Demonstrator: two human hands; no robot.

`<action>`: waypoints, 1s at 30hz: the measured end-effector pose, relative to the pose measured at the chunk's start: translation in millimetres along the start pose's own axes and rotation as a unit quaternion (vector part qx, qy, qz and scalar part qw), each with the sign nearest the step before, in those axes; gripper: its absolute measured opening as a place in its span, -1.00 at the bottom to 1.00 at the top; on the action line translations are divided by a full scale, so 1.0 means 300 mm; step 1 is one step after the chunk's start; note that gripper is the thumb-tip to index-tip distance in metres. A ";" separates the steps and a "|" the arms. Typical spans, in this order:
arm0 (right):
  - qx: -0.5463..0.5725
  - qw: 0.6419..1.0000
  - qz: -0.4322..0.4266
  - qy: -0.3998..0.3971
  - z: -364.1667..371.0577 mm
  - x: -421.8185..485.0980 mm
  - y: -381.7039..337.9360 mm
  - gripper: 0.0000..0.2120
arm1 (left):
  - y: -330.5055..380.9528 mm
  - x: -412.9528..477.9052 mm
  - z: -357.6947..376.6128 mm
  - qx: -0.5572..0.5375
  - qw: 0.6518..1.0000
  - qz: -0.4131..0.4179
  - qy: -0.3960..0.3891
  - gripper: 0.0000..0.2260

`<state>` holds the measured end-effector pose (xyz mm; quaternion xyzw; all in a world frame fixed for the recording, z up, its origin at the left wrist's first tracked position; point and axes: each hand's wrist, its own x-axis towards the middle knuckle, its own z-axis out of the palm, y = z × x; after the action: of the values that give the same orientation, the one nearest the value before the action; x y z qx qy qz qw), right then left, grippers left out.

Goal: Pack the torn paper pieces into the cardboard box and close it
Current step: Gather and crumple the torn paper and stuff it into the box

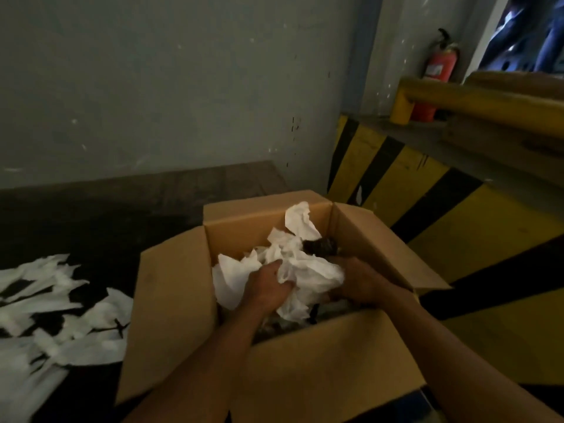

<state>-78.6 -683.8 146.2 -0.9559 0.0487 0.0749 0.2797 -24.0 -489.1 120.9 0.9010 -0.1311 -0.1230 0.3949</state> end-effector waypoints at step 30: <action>0.274 0.941 -0.179 0.091 0.414 0.142 -0.854 -0.38 | -0.481 -0.404 -0.684 -0.015 0.915 0.017 0.403 -0.69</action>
<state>-16.4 -403.8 170.6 -0.8381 -0.0795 -0.0805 0.5336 -50.5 -214.9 162.8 0.8659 0.0257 0.2552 0.4295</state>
